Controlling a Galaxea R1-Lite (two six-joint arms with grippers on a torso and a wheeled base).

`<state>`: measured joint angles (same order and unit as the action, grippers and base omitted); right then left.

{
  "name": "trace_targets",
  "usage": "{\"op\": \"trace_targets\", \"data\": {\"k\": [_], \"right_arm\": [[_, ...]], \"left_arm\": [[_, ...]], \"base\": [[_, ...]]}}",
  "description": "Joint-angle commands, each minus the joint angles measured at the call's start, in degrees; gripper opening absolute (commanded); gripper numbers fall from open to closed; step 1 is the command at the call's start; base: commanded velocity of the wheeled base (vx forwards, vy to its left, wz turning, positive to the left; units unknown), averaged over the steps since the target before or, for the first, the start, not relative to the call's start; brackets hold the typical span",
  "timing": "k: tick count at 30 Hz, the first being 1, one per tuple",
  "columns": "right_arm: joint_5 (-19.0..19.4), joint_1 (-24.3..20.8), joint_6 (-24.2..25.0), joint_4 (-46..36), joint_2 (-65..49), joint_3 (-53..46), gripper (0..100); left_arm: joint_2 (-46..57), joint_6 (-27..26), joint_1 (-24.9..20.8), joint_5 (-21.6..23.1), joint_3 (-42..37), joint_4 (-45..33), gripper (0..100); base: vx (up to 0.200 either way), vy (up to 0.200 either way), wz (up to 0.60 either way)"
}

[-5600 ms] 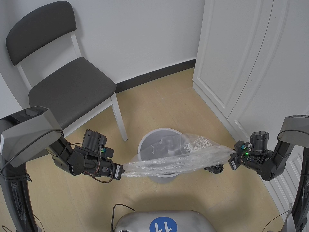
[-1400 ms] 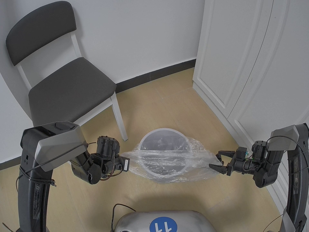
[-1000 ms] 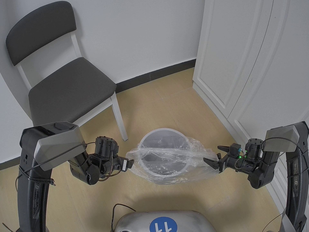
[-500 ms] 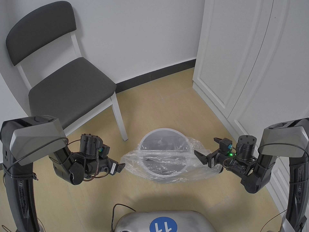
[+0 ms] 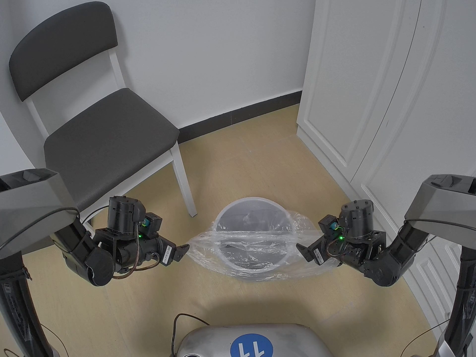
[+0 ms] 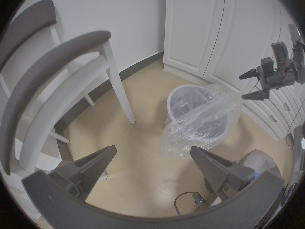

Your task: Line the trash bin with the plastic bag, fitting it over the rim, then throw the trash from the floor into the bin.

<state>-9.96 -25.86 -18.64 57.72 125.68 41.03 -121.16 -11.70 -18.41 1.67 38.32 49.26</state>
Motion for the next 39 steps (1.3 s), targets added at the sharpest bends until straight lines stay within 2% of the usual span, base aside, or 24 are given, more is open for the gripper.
{"op": "trace_targets", "data": {"k": [1, 2, 3, 6, 12, 17, 20, 22, 23, 31, 39], "right_arm": [[-6.65, -6.31, -8.26, -17.73, -7.38, 12.84, 100], [-6.65, -6.31, -8.26, -17.73, -7.38, 12.84, 100], [-8.23, -8.07, -8.69, -19.58, -6.51, 14.16, 100], [-8.32, -9.48, -9.93, -20.02, -5.1, 14.69, 100], [-8.32, -11.67, -14.67, -20.63, -1.76, 16.27, 100], [-7.18, -11.67, -16.78, -25.91, -0.88, 18.29, 100], [-2.61, -11.59, -16.87, -28.72, -0.27, 19.26, 100], [-1.73, -11.59, -16.87, -28.81, -0.09, 19.44, 100], [0.2, -11.23, -17.4, -29.07, 0.97, 19.96, 100], [1.7, -9.65, -19.33, -29.07, 5.18, 21.63, 100], [2.49, -6.84, -19.42, -29.16, 9.23, 25.24, 100]], "left_arm": [[11.83, -0.51, -1.98, -0.79, -3.33, 0.66, 100], [11.83, -0.51, -1.98, -0.79, -3.33, 0.66, 100], [14.38, -0.43, -2.25, -1.85, -3.51, 0.75, 100], [17.45, -0.07, -2.6, -2.72, -3.77, 0.84, 100], [27.65, 4.14, -4.0, -3.34, -3.25, 0.84, 100], [32.13, 5.02, -4.8, -4.92, -3.07, 0.92, 100], [34.24, 5.02, -4.8, -7.03, -2.63, 1.45, 100], [34.41, 5.02, -4.8, -7.21, -2.46, 1.89, 100], [34.33, 5.2, -4.71, -8.09, -1.66, 4.53, 100], [33.1, 4.76, -4.62, -13.97, -0.79, 12.88, 100], [33.8, 4.58, -4.27, -14.41, -0.52, 13.76, 100]], "base": [[0.0, 0.0, 0.0], [0.0, 0.0, 0.0], [0.0, 0.0, 0.0], [0.0, 0.0, 0.0], [0.0, 0.0, 0.0], [0.0, 0.0, 0.0], [0.0, 0.0, 0.0], [0.0, 0.0, 0.0], [0.0, 0.0, 0.0], [0.0, 0.0, 0.0], [0.0, 0.0, 0.0]]}}
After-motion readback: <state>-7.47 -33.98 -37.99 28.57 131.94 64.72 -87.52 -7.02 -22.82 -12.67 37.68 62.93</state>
